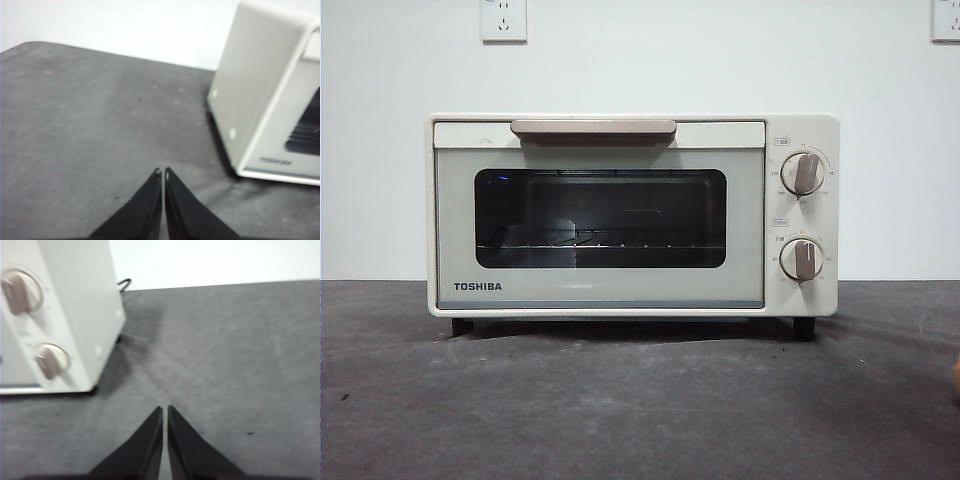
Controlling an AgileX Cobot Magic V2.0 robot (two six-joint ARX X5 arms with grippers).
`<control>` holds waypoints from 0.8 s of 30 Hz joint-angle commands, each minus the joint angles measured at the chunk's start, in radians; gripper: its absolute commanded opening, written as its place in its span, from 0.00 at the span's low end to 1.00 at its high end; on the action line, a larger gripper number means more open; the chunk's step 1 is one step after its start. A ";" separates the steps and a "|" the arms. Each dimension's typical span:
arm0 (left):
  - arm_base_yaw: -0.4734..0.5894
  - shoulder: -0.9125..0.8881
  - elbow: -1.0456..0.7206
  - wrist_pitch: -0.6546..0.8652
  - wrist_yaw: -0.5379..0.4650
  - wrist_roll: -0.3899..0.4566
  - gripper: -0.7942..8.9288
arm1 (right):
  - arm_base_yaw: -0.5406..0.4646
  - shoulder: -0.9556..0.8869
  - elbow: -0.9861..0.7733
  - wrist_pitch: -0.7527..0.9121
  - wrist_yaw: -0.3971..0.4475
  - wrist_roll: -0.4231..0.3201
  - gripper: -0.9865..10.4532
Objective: The left arm flap open the oven, the right arm pick bread and place it into oven, the left arm flap close the oven
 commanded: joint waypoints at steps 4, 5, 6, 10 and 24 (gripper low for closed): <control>-0.022 0.005 0.061 0.010 0.006 -0.097 0.10 | 0.003 -0.001 0.083 0.012 -0.004 0.231 0.10; -0.024 0.011 0.079 0.010 0.004 -0.111 0.10 | 0.003 0.001 0.103 0.012 -0.005 0.243 0.10; -0.025 0.019 0.098 0.009 0.003 -0.129 0.10 | 0.003 0.006 0.122 0.012 -0.004 0.253 0.10; -0.025 0.082 0.181 0.007 0.000 -0.185 0.10 | 0.003 0.052 0.219 -0.006 -0.030 0.267 0.10; -0.026 0.454 0.662 -0.245 0.199 -0.122 0.10 | 0.003 0.374 0.636 -0.184 -0.332 0.222 0.10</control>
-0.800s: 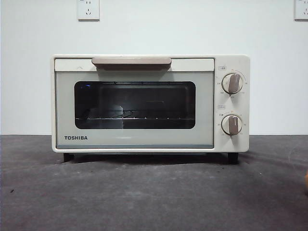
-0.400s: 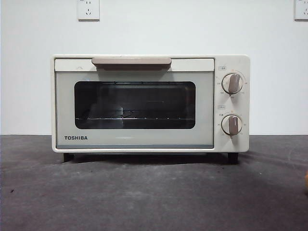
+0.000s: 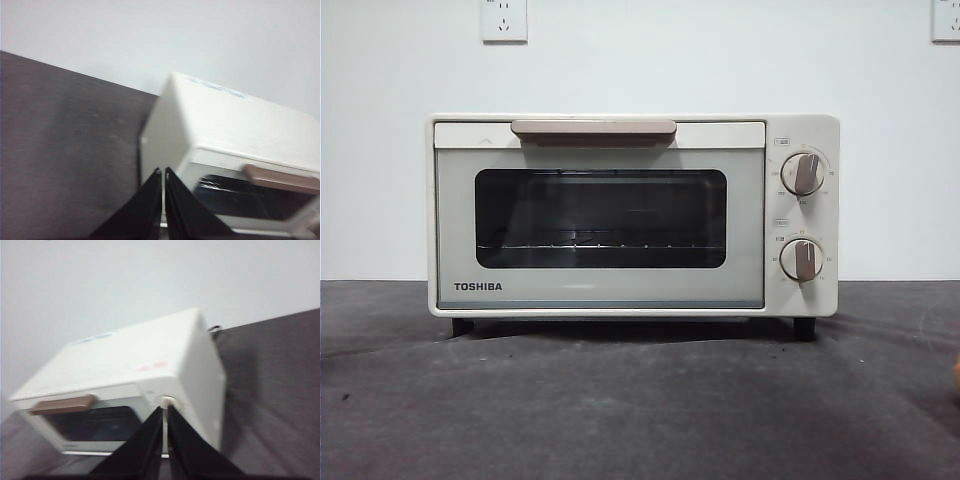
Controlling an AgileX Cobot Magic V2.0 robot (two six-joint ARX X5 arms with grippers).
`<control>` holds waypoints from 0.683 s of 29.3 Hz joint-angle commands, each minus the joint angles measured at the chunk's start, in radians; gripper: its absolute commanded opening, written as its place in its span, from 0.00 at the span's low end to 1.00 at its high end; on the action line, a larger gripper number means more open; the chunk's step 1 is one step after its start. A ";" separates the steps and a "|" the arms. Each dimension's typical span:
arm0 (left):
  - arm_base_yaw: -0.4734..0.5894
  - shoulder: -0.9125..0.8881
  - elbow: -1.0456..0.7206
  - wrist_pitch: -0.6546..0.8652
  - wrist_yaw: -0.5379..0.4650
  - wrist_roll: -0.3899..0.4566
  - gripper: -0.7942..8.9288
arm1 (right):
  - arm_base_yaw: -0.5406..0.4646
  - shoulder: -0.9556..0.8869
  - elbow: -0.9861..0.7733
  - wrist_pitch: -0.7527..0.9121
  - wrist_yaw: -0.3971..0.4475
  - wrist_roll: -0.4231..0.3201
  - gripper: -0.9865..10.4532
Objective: The left arm flap open the oven, the right arm pick bread and place it into oven, the left arm flap close the oven
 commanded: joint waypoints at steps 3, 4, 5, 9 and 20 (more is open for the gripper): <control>-0.013 0.103 0.138 -0.021 0.142 0.042 0.10 | 0.002 0.099 0.139 -0.064 -0.109 -0.048 0.10; -0.019 0.119 0.158 -0.022 0.171 0.042 0.10 | 0.004 0.116 0.162 -0.088 -0.122 -0.056 0.10; -0.027 0.134 0.175 -0.022 0.196 0.041 0.10 | 0.009 0.134 0.188 -0.117 -0.137 -0.074 0.10; -0.090 0.178 0.223 -0.034 0.253 0.045 0.10 | 0.076 0.180 0.273 -0.223 -0.148 -0.154 0.10; -0.250 0.198 0.266 -0.212 0.408 0.192 0.10 | 0.248 0.176 0.324 -0.436 -0.189 -0.270 0.10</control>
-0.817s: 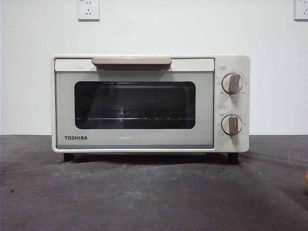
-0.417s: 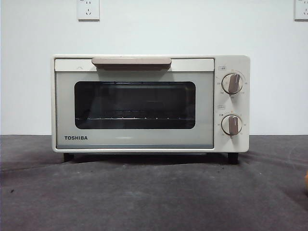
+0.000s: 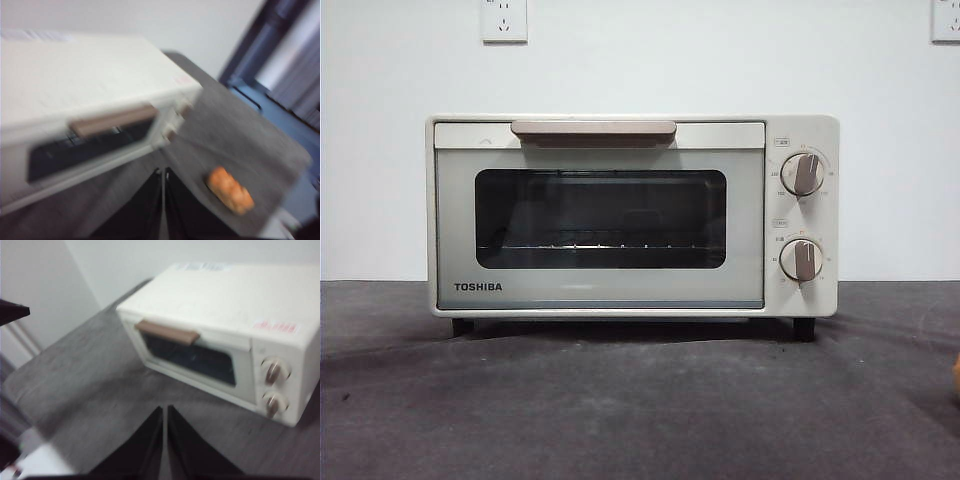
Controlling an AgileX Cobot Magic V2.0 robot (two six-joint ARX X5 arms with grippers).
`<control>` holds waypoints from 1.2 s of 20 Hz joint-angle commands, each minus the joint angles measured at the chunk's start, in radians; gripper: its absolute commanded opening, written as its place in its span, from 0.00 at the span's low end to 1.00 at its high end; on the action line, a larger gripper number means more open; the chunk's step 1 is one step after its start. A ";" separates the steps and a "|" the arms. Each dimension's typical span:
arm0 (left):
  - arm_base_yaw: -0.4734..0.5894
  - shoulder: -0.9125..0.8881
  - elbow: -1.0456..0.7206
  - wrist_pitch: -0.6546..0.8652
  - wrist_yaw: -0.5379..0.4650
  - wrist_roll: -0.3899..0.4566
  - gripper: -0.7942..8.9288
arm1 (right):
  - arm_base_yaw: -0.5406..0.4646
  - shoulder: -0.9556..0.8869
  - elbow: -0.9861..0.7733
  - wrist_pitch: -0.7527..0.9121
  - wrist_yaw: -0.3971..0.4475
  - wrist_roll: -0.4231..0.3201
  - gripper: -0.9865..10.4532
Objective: The left arm flap open the oven, the right arm pick bread and place it into oven, the left arm flap close the oven
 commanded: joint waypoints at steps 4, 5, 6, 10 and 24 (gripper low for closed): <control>-0.022 0.004 0.021 -0.061 0.048 0.071 0.11 | 0.010 0.003 0.014 -0.085 -0.011 -0.029 0.10; -0.021 0.004 0.021 -0.060 0.048 0.071 0.11 | 0.010 0.003 0.014 -0.084 -0.007 -0.029 0.10; -0.021 0.004 0.021 -0.058 0.048 0.071 0.12 | 0.010 0.003 0.014 -0.080 -0.007 -0.029 0.10; -0.021 0.007 0.021 -0.045 0.048 0.071 0.18 | 0.010 0.005 0.014 -0.074 -0.007 -0.024 0.19; -0.021 0.013 0.021 -0.045 0.048 0.069 0.57 | 0.010 0.010 0.014 -0.085 0.002 0.024 0.54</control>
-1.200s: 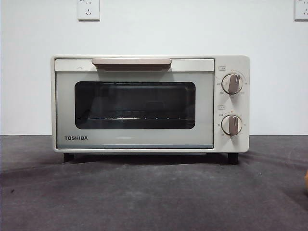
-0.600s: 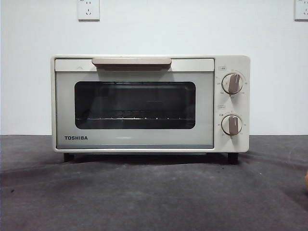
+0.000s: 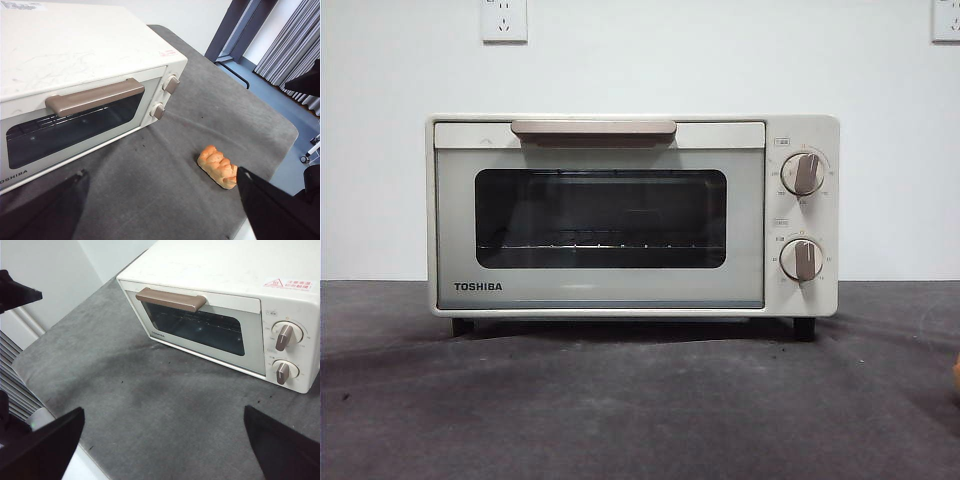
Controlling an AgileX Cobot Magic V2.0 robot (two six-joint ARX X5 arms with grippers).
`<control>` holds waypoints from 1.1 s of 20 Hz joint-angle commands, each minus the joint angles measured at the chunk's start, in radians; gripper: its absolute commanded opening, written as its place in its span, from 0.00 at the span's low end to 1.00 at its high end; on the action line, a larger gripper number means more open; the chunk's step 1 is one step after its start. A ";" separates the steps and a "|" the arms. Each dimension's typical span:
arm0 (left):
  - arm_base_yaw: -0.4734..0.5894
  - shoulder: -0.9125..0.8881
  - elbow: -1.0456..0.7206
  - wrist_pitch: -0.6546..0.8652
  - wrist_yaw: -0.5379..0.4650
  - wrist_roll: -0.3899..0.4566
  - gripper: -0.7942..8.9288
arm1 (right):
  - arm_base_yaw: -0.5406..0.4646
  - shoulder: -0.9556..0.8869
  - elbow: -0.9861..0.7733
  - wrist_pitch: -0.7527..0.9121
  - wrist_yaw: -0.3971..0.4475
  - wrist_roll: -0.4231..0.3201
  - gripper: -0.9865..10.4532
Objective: The left arm flap open the oven, the right arm pick bread and place it into oven, the left arm flap close the oven
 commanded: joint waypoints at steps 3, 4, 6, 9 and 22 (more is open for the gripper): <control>-0.004 0.005 0.021 0.012 0.007 0.015 0.56 | 0.005 0.027 0.013 -0.042 0.072 0.014 0.54; -0.004 0.005 0.020 0.011 0.007 0.015 0.56 | 0.005 0.040 0.013 -0.069 0.101 0.014 0.54; -0.004 0.005 0.021 0.011 0.007 0.015 0.56 | 0.005 0.072 0.010 -0.120 0.143 0.014 0.54; -0.004 0.005 0.020 0.011 0.007 0.016 0.56 | 0.005 0.140 0.005 -0.189 0.204 0.014 0.54; -0.004 0.005 0.020 0.010 0.007 0.011 0.56 | 0.005 0.489 -0.199 -0.125 0.290 0.100 0.54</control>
